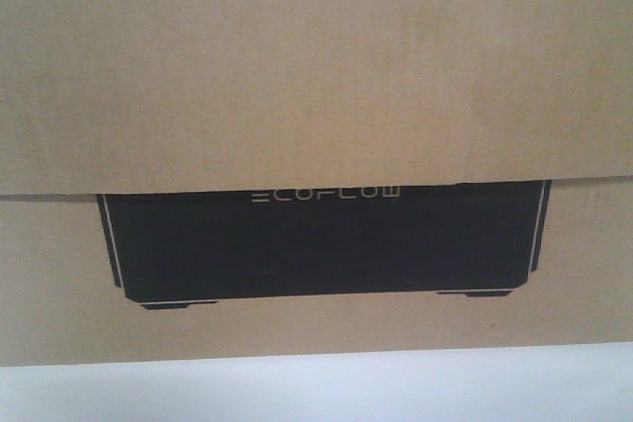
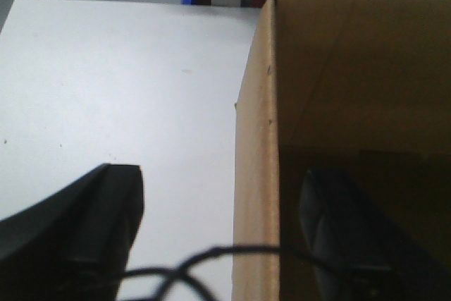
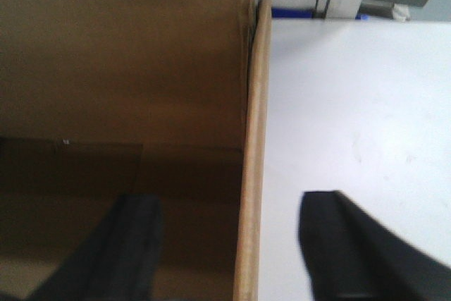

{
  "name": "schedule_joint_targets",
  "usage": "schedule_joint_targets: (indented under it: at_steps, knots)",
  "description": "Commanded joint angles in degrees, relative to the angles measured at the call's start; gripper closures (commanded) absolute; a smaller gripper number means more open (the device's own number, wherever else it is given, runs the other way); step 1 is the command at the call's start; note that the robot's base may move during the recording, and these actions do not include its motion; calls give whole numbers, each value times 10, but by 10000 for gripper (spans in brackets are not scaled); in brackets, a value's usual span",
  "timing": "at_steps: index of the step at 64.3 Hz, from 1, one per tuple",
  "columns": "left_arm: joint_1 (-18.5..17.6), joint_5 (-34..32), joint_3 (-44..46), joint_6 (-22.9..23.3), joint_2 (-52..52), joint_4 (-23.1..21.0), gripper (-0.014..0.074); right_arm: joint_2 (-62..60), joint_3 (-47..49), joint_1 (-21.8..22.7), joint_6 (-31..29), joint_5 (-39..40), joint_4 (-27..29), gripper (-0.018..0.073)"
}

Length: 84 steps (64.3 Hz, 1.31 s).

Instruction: Grab box from left shelf to table start

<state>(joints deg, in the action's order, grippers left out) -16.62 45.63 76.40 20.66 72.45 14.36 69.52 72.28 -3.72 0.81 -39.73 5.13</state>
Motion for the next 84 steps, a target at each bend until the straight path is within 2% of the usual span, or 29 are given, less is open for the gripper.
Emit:
schedule_joint_targets:
  at_steps: [1,6,7,11,15,22,28,33,47,58,75,84]
  knots:
    - [1,-29,40,6,-41,14,392,-40,40,0,-8,37,-4,328]
    - [1,-35,45,6,-56,15,544,-53,42,0,-8,46,-5,511]
    - [1,-39,45,6,-57,16,587,-54,42,0,-5,48,-5,526]
    - [1,-49,45,6,-64,22,711,-56,42,0,-8,61,-5,479]
    - [1,-66,45,6,-64,27,685,-56,42,0,-8,67,-5,477]
    - [1,-77,45,6,-65,30,692,-58,42,0,-5,64,-1,496]
    - [1,-82,39,6,-81,22,691,-71,39,0,-8,60,-1,511]
    - [1,-113,18,6,-110,14,691,-89,20,0,-8,76,-1,511]
    - [1,-221,-125,8,-230,-2,691,-187,-116,0,-8,200,-1,510]
    - [1,-259,-253,8,-339,8,691,-289,-258,0,-8,318,-1,509]
    - [1,-314,-432,8,-507,16,691,-440,-426,0,-8,333,-1,509]
    - [1,-306,-497,8,-595,16,691,-520,-490,0,-8,333,-1,509]
